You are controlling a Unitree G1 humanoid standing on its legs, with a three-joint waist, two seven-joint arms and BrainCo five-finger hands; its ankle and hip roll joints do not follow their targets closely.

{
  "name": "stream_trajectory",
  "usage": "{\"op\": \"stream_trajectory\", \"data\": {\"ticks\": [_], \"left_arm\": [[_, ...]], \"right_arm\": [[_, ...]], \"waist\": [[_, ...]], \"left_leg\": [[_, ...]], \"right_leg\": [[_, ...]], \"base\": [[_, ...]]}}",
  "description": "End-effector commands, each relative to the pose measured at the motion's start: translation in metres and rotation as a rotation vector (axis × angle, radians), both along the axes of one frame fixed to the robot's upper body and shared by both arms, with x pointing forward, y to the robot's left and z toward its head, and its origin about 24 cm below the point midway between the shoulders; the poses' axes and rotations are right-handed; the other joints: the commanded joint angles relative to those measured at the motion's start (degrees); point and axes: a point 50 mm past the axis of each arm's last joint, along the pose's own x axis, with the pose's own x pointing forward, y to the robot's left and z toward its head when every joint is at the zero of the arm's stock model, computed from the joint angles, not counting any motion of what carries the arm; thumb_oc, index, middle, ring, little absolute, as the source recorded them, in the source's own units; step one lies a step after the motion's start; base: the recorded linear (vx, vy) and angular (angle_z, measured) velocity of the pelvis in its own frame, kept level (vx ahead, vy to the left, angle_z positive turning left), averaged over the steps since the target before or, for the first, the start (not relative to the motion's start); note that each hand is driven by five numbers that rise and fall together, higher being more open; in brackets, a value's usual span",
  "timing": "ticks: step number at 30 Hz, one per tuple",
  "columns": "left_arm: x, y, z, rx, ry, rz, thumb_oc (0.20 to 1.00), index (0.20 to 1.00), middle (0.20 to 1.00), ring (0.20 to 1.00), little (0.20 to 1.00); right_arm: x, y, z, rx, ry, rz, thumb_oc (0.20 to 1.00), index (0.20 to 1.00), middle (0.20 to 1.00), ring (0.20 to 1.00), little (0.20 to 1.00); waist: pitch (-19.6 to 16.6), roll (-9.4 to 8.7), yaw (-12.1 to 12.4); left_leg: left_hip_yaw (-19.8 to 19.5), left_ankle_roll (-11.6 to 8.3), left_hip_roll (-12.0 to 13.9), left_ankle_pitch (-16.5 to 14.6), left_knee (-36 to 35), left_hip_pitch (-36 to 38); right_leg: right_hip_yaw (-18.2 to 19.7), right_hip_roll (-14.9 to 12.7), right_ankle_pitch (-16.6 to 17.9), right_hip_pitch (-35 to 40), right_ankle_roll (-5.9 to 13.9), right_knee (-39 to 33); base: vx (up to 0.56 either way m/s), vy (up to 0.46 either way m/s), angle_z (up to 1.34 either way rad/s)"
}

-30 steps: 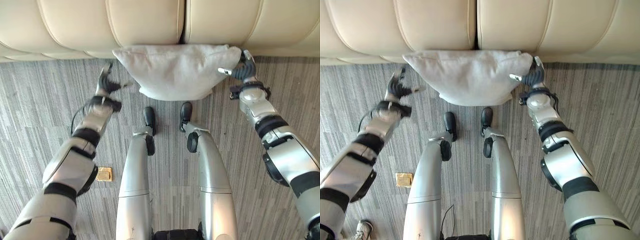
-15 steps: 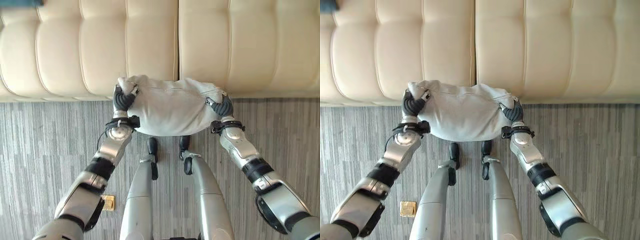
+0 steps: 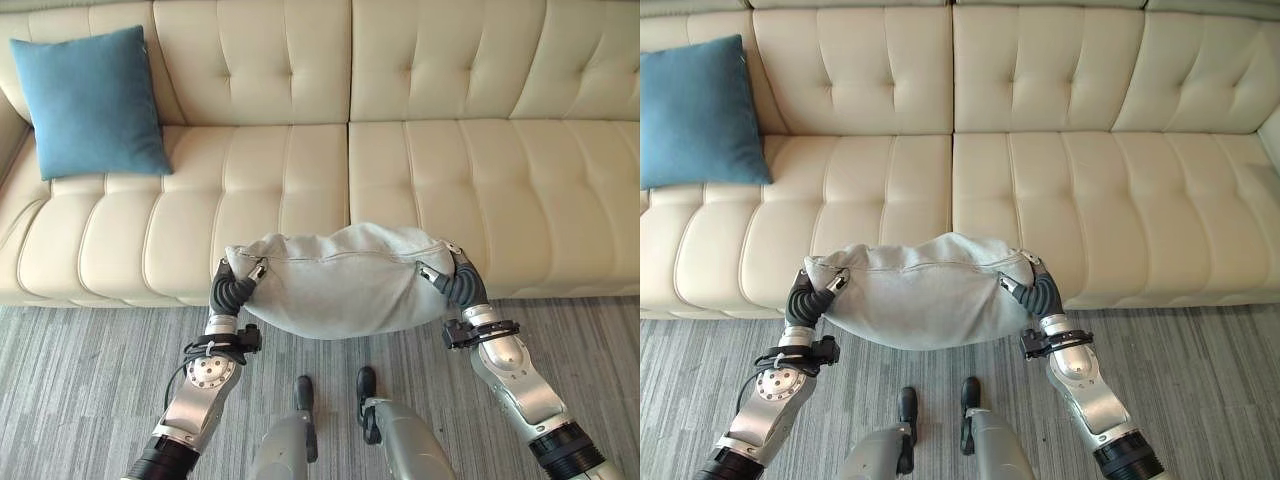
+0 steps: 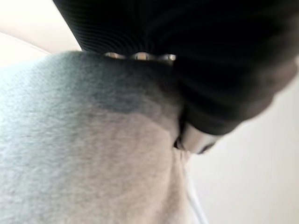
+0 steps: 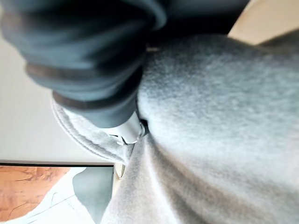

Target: Pick up all the scattered cushions and arrange them neatly on the sofa.

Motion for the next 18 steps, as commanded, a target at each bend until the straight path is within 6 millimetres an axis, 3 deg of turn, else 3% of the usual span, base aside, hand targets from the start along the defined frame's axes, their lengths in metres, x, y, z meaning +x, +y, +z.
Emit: {"op": "stream_trajectory", "data": {"ticks": [1, 4, 7, 11, 15, 18], "left_arm": [[0.01, -0.018, 0.023, 0.045, -0.142, -0.148, 0.2, 0.2, 0.2, 0.2, 0.2], [0.01, -0.022, 0.02, 0.047, -0.131, -0.159, 0.2, 0.2, 0.2, 0.2, 0.2], [0.01, -0.023, 0.02, 0.045, -0.128, -0.159, 0.2, 0.2, 0.2, 0.2, 0.2], [0.009, -0.023, 0.016, 0.035, -0.109, -0.164, 0.2, 0.2, 0.2, 0.2, 0.2], [0.006, -0.022, 0.014, 0.044, -0.099, -0.159, 0.2, 0.2, 0.2, 0.2, 0.2], [0.005, -0.018, 0.015, 0.061, -0.097, -0.151, 0.2, 0.2, 0.2, 0.2, 0.2]], "right_arm": [[-0.006, 0.025, 0.044, 0.043, -0.249, 0.19, 0.2, 0.2, 0.2, 0.2, 0.2], [-0.009, 0.018, 0.041, 0.027, -0.241, 0.153, 0.2, 0.2, 0.2, 0.2, 0.2], [-0.009, 0.014, 0.041, 0.025, -0.239, 0.132, 0.2, 0.2, 0.2, 0.2, 0.2], [-0.013, 0.009, 0.039, 0.024, -0.228, 0.101, 0.2, 0.2, 0.2, 0.2, 0.2], [-0.013, 0.007, 0.04, 0.018, -0.233, 0.095, 0.2, 0.2, 0.2, 0.2, 0.2], [-0.013, 0.005, 0.038, 0.036, -0.22, 0.077, 0.2, 0.2, 0.2, 0.2, 0.2]], "waist": [[-7.59, -1.03, -0.55], [-8.11, -1.59, -0.72], [-8.01, -1.95, -0.81], [-7.79, -2.16, -1.05], [-7.69, -2.43, -0.53], [-7.74, -2.29, 0.78]], "left_leg": [[-1.01, -4.64, 4.22, -2.88, 3.49, 0.97], [-0.95, -5.85, 5.46, -0.74, 7.47, 0.02], [-1.13, -6.01, 5.77, -0.38, 11.68, -1.57], [1.74, -5.57, 7.21, -0.61, 16.17, -3.64], [2.65, -4.25, 4.97, -3.65, 13.82, -5.78], [3.82, -4.07, 2.29, 0.25, 8.17, -11.01]], "right_leg": [[1.4, -1.71, -4.95, 4.81, 6.86, -2.5], [0.55, -0.48, -6.0, 8.02, 5.24, -4.29], [-0.13, -0.36, -5.81, 8.87, 4.71, -5.11], [-0.68, -0.38, -6.27, 10.65, 4.27, -5.98], [-0.21, -0.95, -6.46, 10.55, 4.8, -6.37], [0.53, 0.15, -7.04, 11.31, 5.22, -7.19]], "base": [[0.05, -0.119, -0.03], [0.04, -0.16, 0.08], [0.01, -0.118, 0.15], [0.05, -0.072, 0.21], [0.08, 0.008, 0.08], [0.14, 0.04, 0.09]]}}
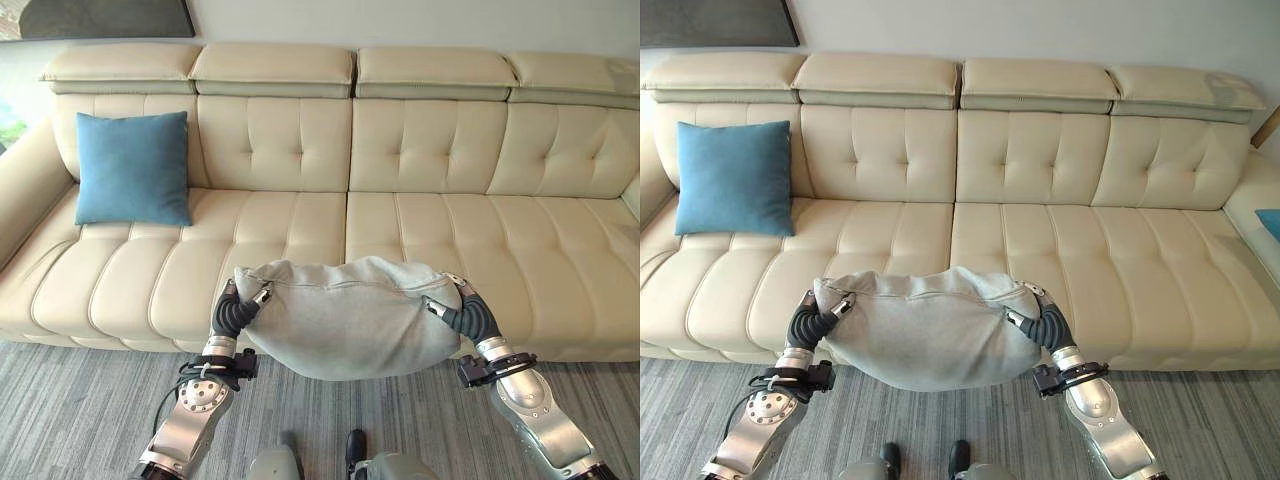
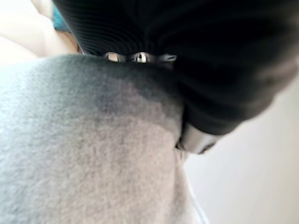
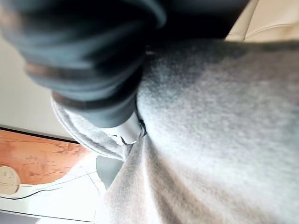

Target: Pick up all the scattered cushions and arrange them neatly on the sofa.

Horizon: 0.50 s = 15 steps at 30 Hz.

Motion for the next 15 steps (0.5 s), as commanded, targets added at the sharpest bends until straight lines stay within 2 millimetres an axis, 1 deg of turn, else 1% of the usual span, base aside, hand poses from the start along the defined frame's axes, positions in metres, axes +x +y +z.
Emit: {"op": "stream_trajectory", "data": {"ticks": [1, 2, 3, 6, 7, 8, 9, 11, 12, 13, 14, 15], "left_arm": [[0.005, -0.014, 0.03, 0.024, -0.167, -0.083, 0.2, 0.2, 0.2, 0.2, 0.2], [0.004, -0.013, 0.03, 0.025, -0.168, -0.078, 0.2, 0.2, 0.2, 0.2, 0.2], [0.004, -0.013, 0.03, 0.026, -0.169, -0.076, 0.2, 0.2, 0.2, 0.2, 0.2], [0.003, -0.011, 0.031, 0.018, -0.171, -0.064, 0.2, 0.2, 0.2, 0.2, 0.2], [0.002, -0.01, 0.03, 0.02, -0.167, -0.062, 0.2, 0.2, 0.2, 0.2, 0.2], [-0.001, -0.008, 0.029, 0.018, -0.161, -0.06, 0.2, 0.2, 0.2, 0.2, 0.2], [-0.003, -0.006, 0.028, 0.013, -0.157, -0.055, 0.2, 0.2, 0.2, 0.2, 0.2], [-0.005, -0.006, 0.027, 0.012, -0.152, -0.062, 0.2, 0.2, 0.2, 0.2, 0.2], [-0.005, -0.005, 0.027, 0.012, -0.152, -0.061, 0.2, 0.2, 0.2, 0.2, 0.2], [-0.004, -0.002, 0.03, 0.004, -0.159, -0.055, 0.2, 0.2, 0.2, 0.2, 0.2], [-0.004, -0.002, 0.03, 0.008, -0.16, -0.058, 0.2, 0.2, 0.2, 0.2, 0.2], [-0.004, -0.002, 0.031, 0.008, -0.161, -0.058, 0.2, 0.2, 0.2, 0.2, 0.2]], "right_arm": [[0.005, 0.016, 0.056, 0.094, -0.289, 0.086, 0.2, 0.2, 0.2, 0.2, 0.2], [0.006, 0.015, 0.056, 0.096, -0.29, 0.078, 0.2, 0.2, 0.2, 0.2, 0.2], [0.006, 0.015, 0.055, 0.094, -0.29, 0.072, 0.2, 0.2, 0.2, 0.2, 0.2], [0.008, 0.015, 0.055, 0.098, -0.288, 0.06, 0.2, 0.2, 0.2, 0.2, 0.2], [0.009, 0.016, 0.055, 0.099, -0.289, 0.064, 0.2, 0.2, 0.2, 0.2, 0.2], [0.009, 0.018, 0.055, 0.099, -0.291, 0.077, 0.2, 0.2, 0.2, 0.2, 0.2], [0.009, 0.021, 0.056, 0.103, -0.289, 0.096, 0.2, 0.2, 0.2, 0.2, 0.2], [0.01, 0.026, 0.055, 0.103, -0.284, 0.124, 0.2, 0.2, 0.2, 0.2, 0.2], [0.01, 0.027, 0.055, 0.104, -0.284, 0.125, 0.2, 0.2, 0.2, 0.2, 0.2], [0.015, 0.036, 0.06, 0.111, -0.304, 0.16, 0.2, 0.2, 0.2, 0.2, 0.2], [0.015, 0.041, 0.062, 0.108, -0.313, 0.184, 0.2, 0.2, 0.2, 0.2, 0.2], [0.016, 0.041, 0.062, 0.108, -0.314, 0.184, 0.2, 0.2, 0.2, 0.2, 0.2]], "waist": [[-1.39, -0.19, 1.27], [-1.32, -0.23, 1.81], [-1.35, -0.27, 2.28], [-1.34, -0.35, 3.59], [-1.58, -0.2, 4.02], [-2.07, -0.06, 4.26], [-2.36, -0.43, 4.69], [-2.84, -0.65, 5.07], [-2.86, -0.76, 5.19], [-3.04, -1.12, 6.13], [-2.85, -1.21, 6.2], [-2.98, -1.04, 6.39]], "left_leg": [[0.61, -1.69, -1.08, 3.17, -2.74, -3.67], [0.39, -1.95, -1.55, 4.79, -3.91, -4.85], [0.47, -1.98, -1.94, 5.73, -5.41, -5.27], [0.79, -1.94, -2.66, 6.98, -6.88, -7.66], [0.71, -1.86, -2.51, 7.7, -7.35, -7.14], [0.3, -1.33, -2.38, 7.51, -8.25, -6.27], [0.11, -0.5, -2.95, 7.03, -7.94, -5.31], [-0.03, 0.24, -3.05, 6.74, -7.18, -4.76], [0.16, 0.27, -3.04, 6.63, -7.11, -4.75], [1.5, 1.53, -3.62, 4.52, -6.32, -3.0], [1.96, 2.03, -3.53, 3.91, -6.15, -2.1], [2.08, 1.99, -3.24, 4.12, -6.27, -2.29]], "right_leg": [[3.31, 0.12, -5.33, 7.39, 8.06, -3.19], [3.75, 0.64, -5.59, 8.16, 8.07, -3.37], [4.22, 0.91, -5.82, 9.0, 8.11, -3.74], [6.2, 1.56, -6.87, 11.54, 8.2, -4.09], [7.02, 1.81, -7.21, 12.15, 8.25, -4.02], [7.65, 1.77, -7.62, 12.82, 8.45, -3.99], [8.38, 0.88, -8.2, 14.02, 9.05, -3.48], [9.32, -0.21, -7.98, 13.78, 9.64, -1.93], [9.5, -0.3, -8.1, 13.67, 9.67, -1.76], [9.46, -3.02, -7.3, 12.92, 11.76, 2.32], [9.99, -3.81, -5.82, 11.38, 12.53, 5.6], [10.21, -3.57, -5.58, 11.04, 12.47, 5.6]], "base": [[0.17, 0.019, 0.03], [0.2, 0.025, -0.29], [0.23, 0.035, -0.35], [0.26, 0.08, -0.35], [0.29, 0.123, -0.46], [0.36, 0.169, -0.66], [0.34, 0.173, -0.73], [0.25, 0.142, -0.63], [0.26, 0.188, -0.6], [0.21, 0.174, -0.47], [0.2, 0.171, -0.27], [0.14, 0.107, -0.62]]}}
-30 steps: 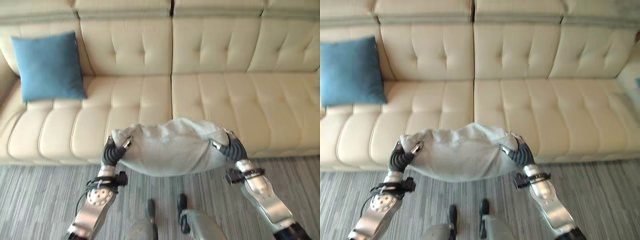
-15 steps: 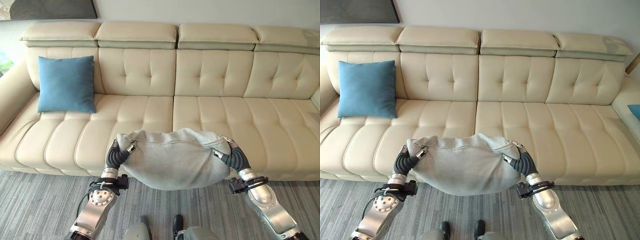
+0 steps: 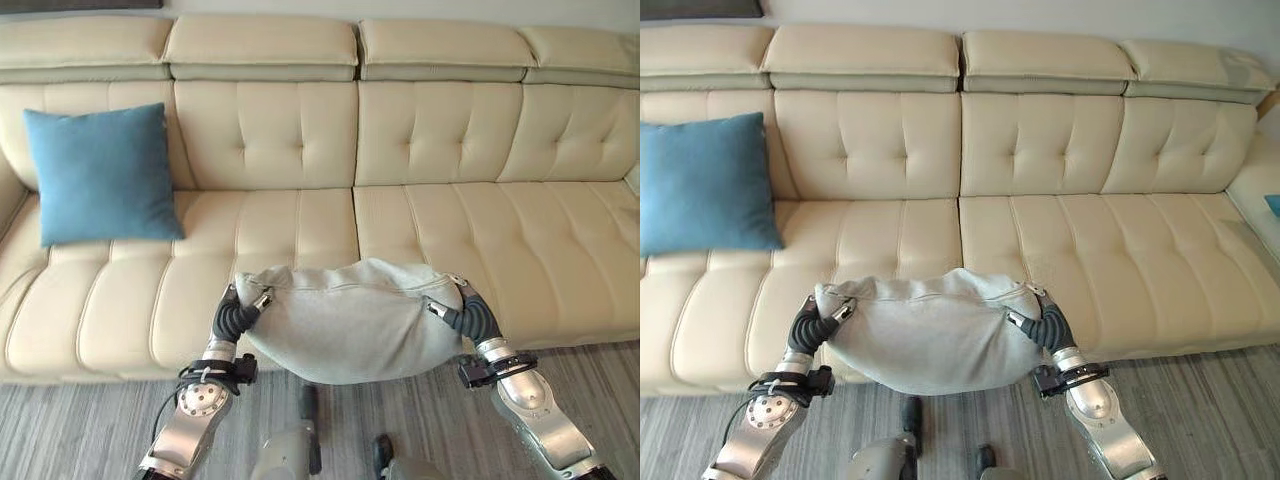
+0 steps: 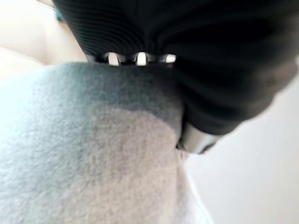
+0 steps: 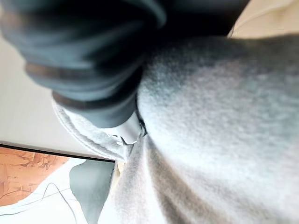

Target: Pick up all the scattered cushions and arrange them neatly on the sofa.

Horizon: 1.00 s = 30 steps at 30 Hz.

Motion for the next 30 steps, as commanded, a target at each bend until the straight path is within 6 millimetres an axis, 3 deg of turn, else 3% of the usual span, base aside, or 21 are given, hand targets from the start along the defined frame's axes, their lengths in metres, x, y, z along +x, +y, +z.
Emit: {"op": "stream_trajectory", "data": {"ticks": [1, 3, 7, 8, 12, 15, 21, 30], "left_arm": [[0.004, -0.007, 0.033, -0.004, -0.182, -0.074, 0.2, 0.2, 0.2, 0.2, 0.2], [0.006, -0.006, 0.035, 0.009, -0.188, -0.077, 0.2, 0.2, 0.2, 0.2, 0.2], [0.005, -0.007, 0.036, 0.002, -0.189, -0.1, 0.2, 0.2, 0.2, 0.2, 0.2], [0.005, -0.007, 0.035, -0.006, -0.184, -0.095, 0.2, 0.2, 0.2, 0.2, 0.2], [0.005, -0.009, 0.032, -0.013, -0.179, -0.093, 0.2, 0.2, 0.2, 0.2, 0.2], [0.007, -0.014, 0.031, -0.015, -0.182, -0.114, 0.2, 0.2, 0.2, 0.2, 0.2], [0.003, -0.017, 0.022, -0.046, -0.142, -0.121, 0.2, 0.2, 0.2, 0.2, 0.2], [0.017, -0.012, 0.026, 0.038, -0.173, -0.05, 0.2, 0.2, 0.2, 0.2, 0.2]], "right_arm": [[0.016, 0.039, 0.063, 0.089, -0.328, 0.187, 0.2, 0.2, 0.2, 0.2, 0.2], [0.018, 0.046, 0.069, 0.082, -0.351, 0.211, 0.2, 0.2, 0.2, 0.2, 0.2], [0.018, 0.049, 0.073, 0.082, -0.36, 0.25, 0.2, 0.2, 0.2, 0.2, 0.2], [0.019, 0.051, 0.072, 0.085, -0.354, 0.257, 0.2, 0.2, 0.2, 0.2, 0.2], [0.019, 0.053, 0.069, 0.09, -0.339, 0.267, 0.2, 0.2, 0.2, 0.2, 0.2], [0.017, 0.049, 0.064, 0.089, -0.326, 0.254, 0.2, 0.2, 0.2, 0.2, 0.2], [0.013, 0.039, 0.061, 0.073, -0.308, 0.245, 0.2, 0.2, 0.2, 0.2, 0.2], [0.021, 0.036, 0.064, 0.058, -0.316, 0.214, 0.2, 0.2, 0.2, 0.2, 0.2]], "waist": [[-3.99, -2.26, 1.56], [-3.8, -1.74, 1.42], [-3.57, 0.08, -0.11], [-3.08, 0.41, -0.52], [-2.31, 0.69, -1.46], [-2.01, -0.46, -2.64], [-3.33, 0.18, -2.66], [-5.23, 1.39, -3.47]], "left_leg": [[-2.06, -3.38, 2.58, -1.72, 2.0, -2.47], [-1.48, -2.87, 2.54, -3.01, 1.92, -0.65], [-2.55, -3.1, 3.33, -5.1, 0.22, 3.22], [-2.88, -3.38, 3.63, -5.95, 0.01, 4.77], [-3.63, -4.15, 3.92, -7.07, -0.81, 8.02], [-5.61, -4.95, 3.36, -8.51, 0.72, 9.07], [-8.1, -6.86, 5.69, -8.71, 2.52, 9.16], [-9.02, -8.11, 6.92, -6.7, -3.12, 12.9]], "right_leg": [[-1.61, 1.77, 5.68, 3.28, 3.76, 3.47], [-2.88, 0.28, 7.29, 0.36, 4.23, 4.24], [-6.68, -1.99, 7.29, -4.84, 3.54, -0.45], [-8.11, -3.77, 9.11, -6.63, 3.84, -3.73], [-8.84, -4.65, 11.96, -9.44, 4.54, -7.0], [-5.43, -4.09, 13.24, -8.95, 5.1, -8.44], [-8.55, -2.45, 11.83, -5.61, 3.1, -9.05], [-10.29, -0.42, 9.36, -2.16, 1.66, -10.58]], "base": [[0.12, 0.083, -0.61], [0.12, 0.072, -0.35], [0.15, -0.028, -0.36], [0.14, -0.082, 0.12], [0.12, -0.124, 0.07], [0.15, -0.241, 0.26], [0.11, -0.196, 0.5], [0.11, -0.064, 0.09]]}}
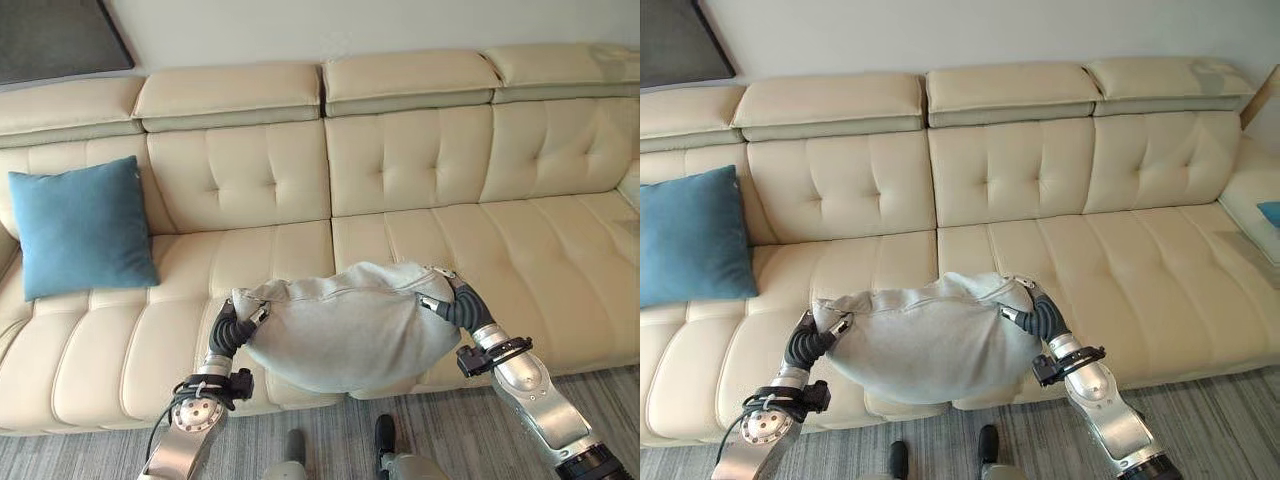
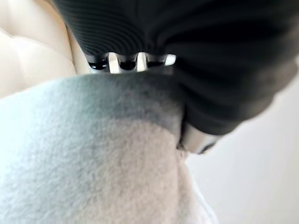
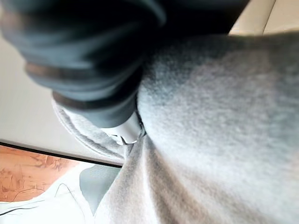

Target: Pick up all the scattered cushions and arrange them neatly on the sofa.

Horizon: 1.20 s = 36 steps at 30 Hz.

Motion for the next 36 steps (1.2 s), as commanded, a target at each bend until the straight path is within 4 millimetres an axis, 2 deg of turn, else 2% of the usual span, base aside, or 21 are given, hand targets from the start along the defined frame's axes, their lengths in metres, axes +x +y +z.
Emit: {"op": "stream_trajectory", "data": {"ticks": [1, 4, 6, 7, 9, 11, 13, 17, 18, 19, 21, 22, 23, 25, 26, 27, 29, 30, 31, 32, 36], "left_arm": [[0.028, -0.012, 0.042, 0.059, -0.242, -0.047, 0.2, 0.2, 0.2, 0.2, 0.2], [0.052, -0.019, 0.064, 0.065, -0.342, -0.004, 0.2, 0.2, 0.2, 0.2, 0.2], [0.077, -0.028, 0.087, 0.063, -0.429, 0.031, 0.2, 0.2, 0.2, 0.2, 0.2], [0.093, -0.033, 0.106, 0.074, -0.493, 0.059, 0.2, 0.2, 0.2, 0.2, 0.2], [0.111, -0.039, 0.127, 0.084, -0.552, 0.08, 0.2, 0.2, 0.2, 0.2, 0.2], [0.118, -0.041, 0.136, 0.089, -0.572, 0.085, 0.2, 0.2, 0.2, 0.2, 0.2], [0.14, -0.048, 0.157, 0.106, -0.593, 0.097, 0.2, 0.2, 0.2, 0.2, 0.2], [0.165, -0.05, 0.173, 0.152, -0.559, 0.11, 0.2, 0.2, 0.2, 0.2, 0.2], [0.171, -0.044, 0.179, 0.181, -0.546, 0.136, 0.608, 0.608, 0.608, 0.608, 0.608], [0.175, -0.038, 0.185, 0.223, -0.545, 0.155, 1.0, 1.0, 1.0, 1.0, 1.0], [0.177, -0.018, 0.197, 0.284, -0.56, 0.207, 1.0, 1.0, 1.0, 1.0, 1.0], [0.177, 0.009, 0.212, 0.3, -0.565, 0.282, 1.0, 1.0, 1.0, 1.0, 1.0], [0.177, 0.009, 0.212, 0.299, -0.566, 0.282, 1.0, 1.0, 1.0, 1.0, 1.0], [0.177, 0.028, 0.224, 0.322, -0.566, 0.331, 1.0, 1.0, 1.0, 1.0, 1.0], [0.175, 0.045, 0.234, 0.355, -0.558, 0.37, 1.0, 1.0, 1.0, 1.0, 1.0], [0.175, 0.045, 0.235, 0.355, -0.559, 0.37, 1.0, 1.0, 1.0, 1.0, 1.0], [0.174, 0.065, 0.242, 0.376, -0.524, 0.419, 1.0, 1.0, 1.0, 1.0, 1.0], [0.174, 0.065, 0.242, 0.376, -0.524, 0.418, 1.0, 1.0, 1.0, 1.0, 1.0], [0.171, 0.077, 0.251, 0.359, -0.519, 0.453, 1.0, 1.0, 1.0, 1.0, 1.0], [0.171, 0.086, 0.249, 0.333, -0.492, 0.476, 1.0, 1.0, 1.0, 1.0, 1.0], [0.165, 0.101, 0.25, 0.222, -0.497, 0.513, 1.0, 1.0, 1.0, 1.0, 1.0]], "right_arm": [[0.011, 0.042, 0.062, 0.174, -0.314, 0.158, 0.2, 0.2, 0.2, 0.2, 0.2], [0.035, 0.061, 0.083, 0.176, -0.402, 0.144, 0.2, 0.2, 0.2, 0.2, 0.2], [0.056, 0.08, 0.103, 0.21, -0.461, 0.135, 0.2, 0.2, 0.2, 0.2, 0.2], [0.068, 0.092, 0.118, 0.215, -0.497, 0.128, 0.2, 0.2, 0.2, 0.2, 0.2], [0.084, 0.102, 0.133, 0.207, -0.519, 0.112, 0.2, 0.2, 0.2, 0.2, 0.2], [0.091, 0.104, 0.14, 0.195, -0.531, 0.095, 0.2, 0.2, 0.2, 0.2, 0.2], [0.115, 0.105, 0.155, 0.133, -0.527, 0.028, 0.2, 0.2, 0.2, 0.2, 0.2], [0.137, 0.1, 0.168, 0.017, -0.531, -0.056, 0.2, 0.2, 0.2, 0.2, 0.2], [0.14, 0.102, 0.172, 0.031, -0.529, -0.071, 0.573, 0.573, 0.573, 0.573, 0.573], [0.142, 0.099, 0.177, 0.042, -0.534, -0.09, 1.0, 1.0, 1.0, 1.0, 1.0], [0.144, 0.09, 0.187, 0.049, -0.566, -0.119, 1.0, 1.0, 1.0, 1.0, 1.0], [0.148, 0.074, 0.205, 0.02, -0.609, -0.169, 1.0, 1.0, 1.0, 1.0, 1.0], [0.148, 0.074, 0.206, 0.02, -0.61, -0.169, 1.0, 1.0, 1.0, 1.0, 1.0], [0.151, 0.064, 0.219, 0.009, -0.63, -0.204, 1.0, 1.0, 1.0, 1.0, 1.0], [0.154, 0.053, 0.228, 0.011, -0.631, -0.243, 1.0, 1.0, 1.0, 1.0, 1.0], [0.154, 0.053, 0.229, 0.011, -0.632, -0.243, 1.0, 1.0, 1.0, 1.0, 1.0], [0.157, 0.04, 0.238, 0.022, -0.622, -0.285, 1.0, 1.0, 1.0, 1.0, 1.0], [0.157, 0.04, 0.238, 0.022, -0.622, -0.285, 1.0, 1.0, 1.0, 1.0, 1.0], [0.162, 0.024, 0.242, 0.038, -0.592, -0.343, 1.0, 1.0, 1.0, 1.0, 1.0], [0.163, 0.018, 0.241, 0.061, -0.57, -0.365, 1.0, 1.0, 1.0, 1.0, 1.0], [0.165, -0.007, 0.242, 0.154, -0.529, -0.458, 1.0, 1.0, 1.0, 1.0, 1.0]], "waist": [[-3.4, -2.14, 0.38], [-3.74, -2.05, 0.63], [-2.83, -2.12, 0.95], [-1.59, -2.04, 1.3], [-0.21, -2.03, 1.71], [0.13, -2.08, 1.94], [1.53, -2.0, 2.48], [3.74, -1.98, 2.2], [4.05, -2.11, 2.02], [4.1, -2.17, 1.82], [3.69, -2.24, 1.45], [3.37, -2.42, 1.48], [3.4, -2.42, 1.48], [3.46, -2.39, 1.61], [3.63, -2.3, 1.86], [3.7, -2.31, 1.85], [4.13, -2.18, 1.91], [4.15, -2.19, 1.91], [4.27, -2.08, 2.07], [4.29, -2.11, 2.06], [4.29, -2.13, 2.35]], "left_leg": [[-0.27, -2.75, -1.11, -7.26, 3.96, 2.83], [-0.05, -2.9, -1.1, -6.56, 1.42, 3.69], [-0.02, -3.02, -1.02, -5.67, 0.28, 2.71], [-0.15, -3.11, -0.98, -5.05, 0.11, 0.85], [-0.52, -3.32, -0.97, -4.12, 0.28, -2.21], [-0.73, -3.4, -1.0, -3.74, 0.47, -3.86], [-1.42, -3.74, -1.15, -2.35, 0.74, -7.95], [-2.05, -4.45, -0.9, -0.72, 0.85, -11.9], [-1.98, -4.58, -0.78, -0.33, 0.41, -12.44], [-1.92, -4.71, -0.76, 0.05, -0.13, -13.06], [-1.72, -4.91, -0.71, 0.4, -1.29, -13.9], [-1.6, -5.01, -0.76, 0.49, -1.39, -14.66], [-1.59, -5.0, -0.77, 0.49, -1.38, -14.7], [-1.56, -4.96, -0.87, 0.53, -1.32, -15.01], [-1.65, -4.92, -0.95, 0.59, -1.27, -15.08], [-1.66, -4.92, -0.95, 0.59, -1.27, -15.06], [-1.63, -4.93, -1.07, 0.63, -1.21, -15.08], [-1.63, -4.93, -1.07, 0.63, -1.21, -15.07], [-1.87, -4.9, -1.17, 0.69, -1.25, -15.3], [-1.91, -4.93, -1.21, 0.72, -1.26, -15.41], [-2.38, -4.9, -1.6, 0.79, -1.35, -15.99]], "right_leg": [[0.21, -4.55, -8.8, 1.83, 4.82, 5.44], [0.22, -4.41, -8.28, 2.52, 4.99, 3.67], [0.46, -4.36, -7.58, 1.11, 5.15, 3.31], [0.74, -4.38, -7.1, -1.2, 5.2, 3.57], [1.12, -4.4, -6.48, -4.4, 5.27, 4.21], [1.26, -4.5, -6.31, -5.95, 5.29, 4.61], [1.25, -4.79, -5.54, -9.9, 5.48, 5.64], [1.45, -5.18, -4.97, -13.4, 5.91, 6.22], [1.67, -5.15, -4.63, -13.97, 6.07, 5.89], [1.82, -5.09, -4.13, -14.47, 6.37, 5.15], [2.16, -5.08, -3.17, -15.43, 6.86, 3.7], [2.39, -5.12, -2.65, -16.03, 7.2, 3.05], [2.39, -5.13, -2.64, -16.06, 7.21, 3.04], [2.44, -5.2, -2.49, -16.33, 7.27, 2.96], [2.4, -5.28, -2.41, -16.28, 7.34, 2.93], [2.4, -5.29, -2.41, -16.26, 7.34, 2.93], [2.27, -5.34, -2.35, -16.23, 7.42, 2.93], [2.27, -5.34, -2.35, -16.22, 7.42, 2.93], [2.19, -5.42, -2.2, -16.12, 7.48, 2.61], [2.15, -5.45, -2.13, -16.17, 7.49, 2.61], [2.18, -5.45, -1.8, -16.37, 7.57, 2.07]], "base": [[0.15, -0.009, 0.13], [0.06, 0.0, 0.02], [-0.11, -0.002, 0.0], [-0.21, 0.001, 0.0], [-0.2, -0.001, 0.02], [-0.11, 0.003, 0.04], [-0.13, 0.015, 0.02], [-0.03, 0.012, 0.11], [0.02, 0.019, 0.11], [0.05, 0.024, 0.07], [0.07, 0.033, -0.01], [0.05, 0.025, -0.03], [0.04, 0.022, -0.02], [0.02, 0.016, 0.01], [0.04, 0.027, 0.03], [0.04, 0.029, 0.02], [0.0, 0.0, 0.0], [0.03, 0.02, 0.01], [0.04, 0.012, 0.01], [0.05, 0.019, 0.02], [0.04, 0.012, 0.03]]}}
